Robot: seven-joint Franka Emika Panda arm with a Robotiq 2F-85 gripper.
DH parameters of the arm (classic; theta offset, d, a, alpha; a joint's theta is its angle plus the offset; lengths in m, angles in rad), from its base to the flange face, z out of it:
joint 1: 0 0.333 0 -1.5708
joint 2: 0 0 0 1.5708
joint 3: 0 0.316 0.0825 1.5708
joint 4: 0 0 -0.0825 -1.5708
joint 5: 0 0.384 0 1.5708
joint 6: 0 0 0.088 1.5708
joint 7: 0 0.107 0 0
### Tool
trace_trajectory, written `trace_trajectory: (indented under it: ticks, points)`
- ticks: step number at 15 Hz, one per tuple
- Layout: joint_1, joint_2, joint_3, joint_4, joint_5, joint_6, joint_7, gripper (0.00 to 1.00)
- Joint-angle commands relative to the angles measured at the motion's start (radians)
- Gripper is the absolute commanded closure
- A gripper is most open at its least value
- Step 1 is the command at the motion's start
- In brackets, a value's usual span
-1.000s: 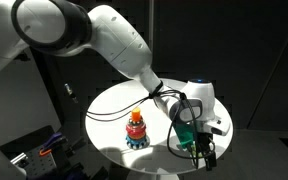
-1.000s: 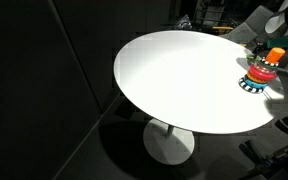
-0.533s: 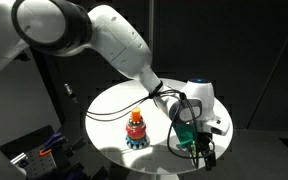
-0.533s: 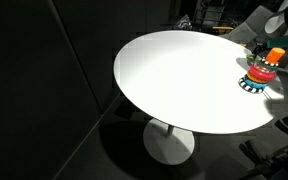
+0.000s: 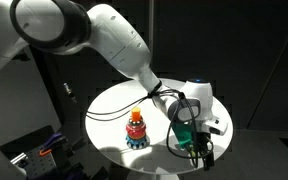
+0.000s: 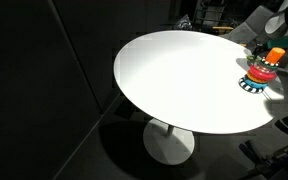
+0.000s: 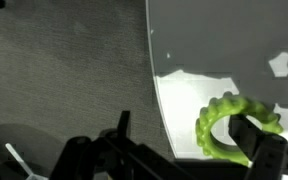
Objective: Pick up the lime green ring and put it on the ring holder
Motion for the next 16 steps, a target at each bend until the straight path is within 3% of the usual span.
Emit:
trace_trajectory:
  ticks: [1, 9, 16]
  points:
    - [0.001, -0.066, 0.01, -0.065, -0.006, -0.023, -0.037, 0.0]
    - [0.004, -0.118, 0.015, -0.128, -0.008, -0.024, -0.067, 0.0]
    - [0.005, -0.104, 0.011, -0.11, -0.002, -0.009, -0.045, 0.0]
